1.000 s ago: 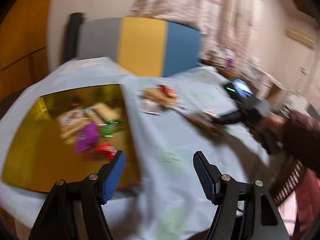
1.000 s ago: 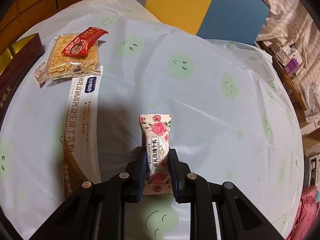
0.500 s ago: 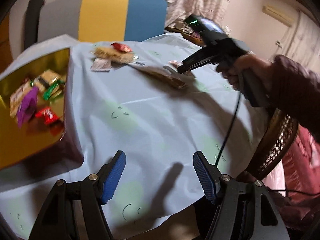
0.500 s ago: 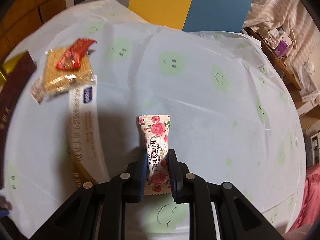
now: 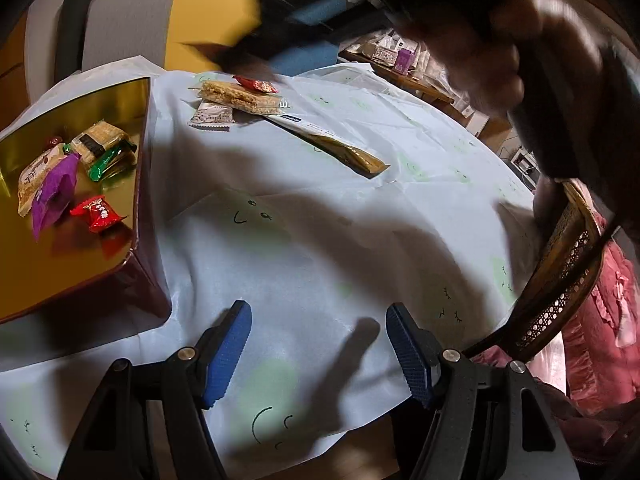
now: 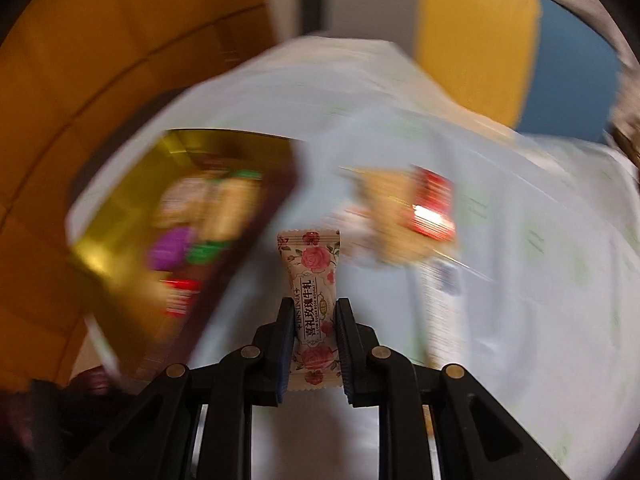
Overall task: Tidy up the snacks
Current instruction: 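Carry the pink floral candy with the right tool into the tray and release, then grasp the white-and-gold milk powder sachet with the right tool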
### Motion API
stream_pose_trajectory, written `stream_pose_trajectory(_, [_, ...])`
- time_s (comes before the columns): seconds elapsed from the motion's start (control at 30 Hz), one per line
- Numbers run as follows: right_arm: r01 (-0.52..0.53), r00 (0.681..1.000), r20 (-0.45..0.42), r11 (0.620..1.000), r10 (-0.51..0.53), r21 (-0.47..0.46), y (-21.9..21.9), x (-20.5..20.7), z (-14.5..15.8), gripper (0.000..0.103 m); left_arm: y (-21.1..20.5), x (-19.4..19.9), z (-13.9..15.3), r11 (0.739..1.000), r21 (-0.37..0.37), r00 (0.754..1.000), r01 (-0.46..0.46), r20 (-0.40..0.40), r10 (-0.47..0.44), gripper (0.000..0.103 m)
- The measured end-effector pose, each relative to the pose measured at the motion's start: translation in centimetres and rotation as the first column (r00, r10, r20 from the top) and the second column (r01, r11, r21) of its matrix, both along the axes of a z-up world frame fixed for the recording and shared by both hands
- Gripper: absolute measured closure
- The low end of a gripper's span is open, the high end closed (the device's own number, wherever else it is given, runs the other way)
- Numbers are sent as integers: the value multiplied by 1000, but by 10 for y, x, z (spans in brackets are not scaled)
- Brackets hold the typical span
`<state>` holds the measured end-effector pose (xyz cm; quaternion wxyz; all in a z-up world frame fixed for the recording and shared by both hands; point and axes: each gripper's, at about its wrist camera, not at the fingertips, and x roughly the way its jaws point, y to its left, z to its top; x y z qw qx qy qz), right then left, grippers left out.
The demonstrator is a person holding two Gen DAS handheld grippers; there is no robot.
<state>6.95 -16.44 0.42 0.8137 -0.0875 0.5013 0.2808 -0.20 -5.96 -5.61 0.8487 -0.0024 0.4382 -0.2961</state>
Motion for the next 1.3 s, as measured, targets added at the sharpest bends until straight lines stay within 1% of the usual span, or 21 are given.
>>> stream_pose_trajectory(0.13, [-137, 990, -23, 989, 139, 59, 49, -8, 9, 83, 0, 0, 0, 1000, -5, 1000, 1, -2, -1, 33])
stream_pose_trajectory(0.2, [-218, 974, -43, 973, 222, 80, 73, -16, 9, 83, 0, 1, -1, 1000, -8, 1000, 1, -3, -1, 33])
stream_pose_trajectory(0.27, [-289, 954, -56, 954, 294, 82, 95, -25, 6, 83, 0, 1, -1, 1000, -8, 1000, 2, -2, -2, 33])
stream_pose_trajectory(0.33, [-339, 936, -71, 937, 345, 77, 112, -33, 0, 82, 0, 1, -1, 1000, -8, 1000, 2, -2, -3, 33])
stream_pose_trajectory(0.5, [-398, 905, -135, 915, 404, 66, 133, -38, -24, 80, 0, 1, -2, 1000, -7, 1000, 1, -1, -1, 33])
stream_pose_trajectory(0.6, [-400, 903, -152, 915, 402, 45, 135, -38, -36, 78, -1, 1, -2, 1000, -7, 1000, 0, -1, 0, 33])
stream_pose_trajectory(0.7, [-392, 906, -157, 919, 393, 40, 135, -38, -43, 72, -1, 1, -2, 1000, -5, 1000, 0, -1, 0, 33])
stream_pose_trajectory(0.73, [-385, 908, -158, 922, 387, 44, 133, -38, -43, 72, 0, 1, -2, 1000, -5, 1000, 0, -1, 0, 33])
stream_pose_trajectory(0.87, [-358, 920, -149, 932, 362, 53, 126, -37, -40, 72, 0, 1, -3, 1000, -6, 1000, 1, -1, -1, 33])
stream_pose_trajectory(1.03, [-322, 938, -104, 942, 331, 98, 103, -37, -25, 72, 1, 1, -3, 1000, -5, 1000, 1, 0, -1, 33])
stream_pose_trajectory(1.17, [-248, 964, -70, 962, 256, 115, 67, -33, -13, 72, 1, 1, -4, 1000, -8, 1000, 0, -1, 0, 33])
stream_pose_trajectory(1.27, [-157, 984, -73, 983, 165, 96, 33, -26, -15, 72, 1, 1, -4, 1000, -7, 1000, 0, 1, 0, 33])
stream_pose_trajectory(1.3, [-113, 990, -79, 990, 120, 83, 16, -23, -18, 72, 1, 1, -4, 1000, -6, 1000, 0, 2, 0, 33])
